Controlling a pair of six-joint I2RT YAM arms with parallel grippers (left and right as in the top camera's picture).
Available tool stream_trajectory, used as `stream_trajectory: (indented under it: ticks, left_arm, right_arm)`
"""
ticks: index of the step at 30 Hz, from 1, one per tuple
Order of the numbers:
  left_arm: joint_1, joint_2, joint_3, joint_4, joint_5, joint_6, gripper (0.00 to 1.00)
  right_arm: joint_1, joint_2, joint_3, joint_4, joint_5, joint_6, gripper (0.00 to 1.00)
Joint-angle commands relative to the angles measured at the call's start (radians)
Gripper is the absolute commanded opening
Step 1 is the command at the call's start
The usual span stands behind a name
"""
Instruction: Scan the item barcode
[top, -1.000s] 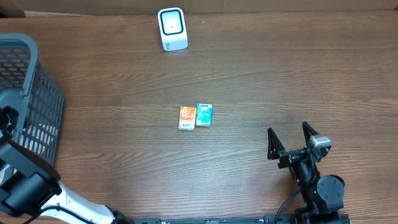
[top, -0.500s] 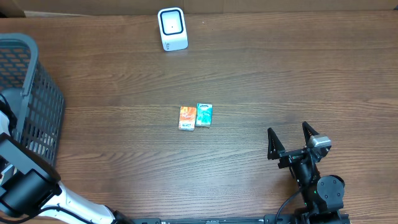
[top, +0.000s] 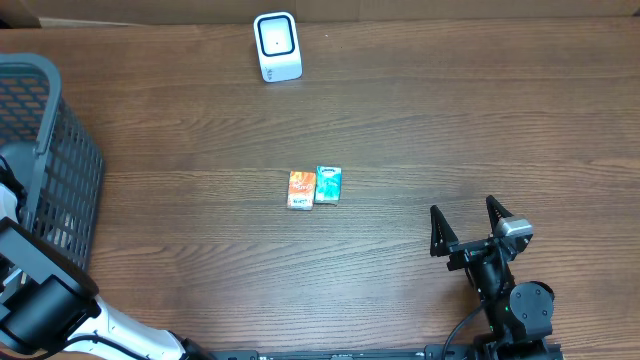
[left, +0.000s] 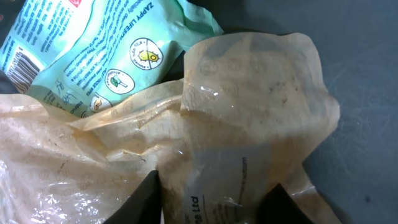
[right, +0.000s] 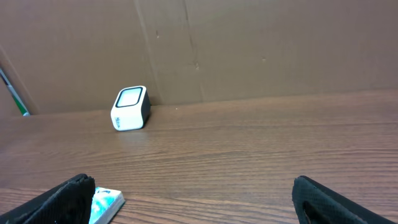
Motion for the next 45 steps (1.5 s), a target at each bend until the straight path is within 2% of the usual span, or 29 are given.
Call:
stream_trajectory:
  ticks: [1, 7, 17, 26, 34, 39, 45]
  left_arm:
    - [0.01, 0.026, -0.043, -0.017, 0.01, 0.001, 0.2]
    - [0.008, 0.022, -0.01, -0.06, 0.003, 0.001, 0.04]
    - [0.008, 0.021, 0.208, -0.261, 0.011, -0.007, 0.04]
    - [0.008, 0.016, 0.439, -0.433, 0.137, -0.019, 0.04]
    - [0.006, 0.015, 0.615, -0.552, 0.184, -0.026, 0.04]
    - [-0.008, 0.015, 0.785, -0.653, 0.197, -0.036, 0.04]
    - [-0.03, 0.014, 1.05, -0.755, 0.338, -0.037, 0.04]
  right_arm:
    - [-0.005, -0.011, -0.011, 0.003, -0.005, 0.003, 1.0]
    - [-0.005, -0.011, -0.011, 0.003, -0.005, 0.003, 1.0]
    - [-0.005, -0.011, -0.011, 0.003, -0.005, 0.003, 1.0]
    - [-0.005, -0.011, -0.011, 0.003, -0.005, 0.003, 1.0]
    - [-0.005, -0.011, -0.011, 0.003, -0.005, 0.003, 1.0]
    - [-0.005, -0.011, -0.011, 0.003, -0.005, 0.003, 1.0]
    - [-0.005, -0.011, -0.011, 0.003, -0.005, 0.003, 1.0]
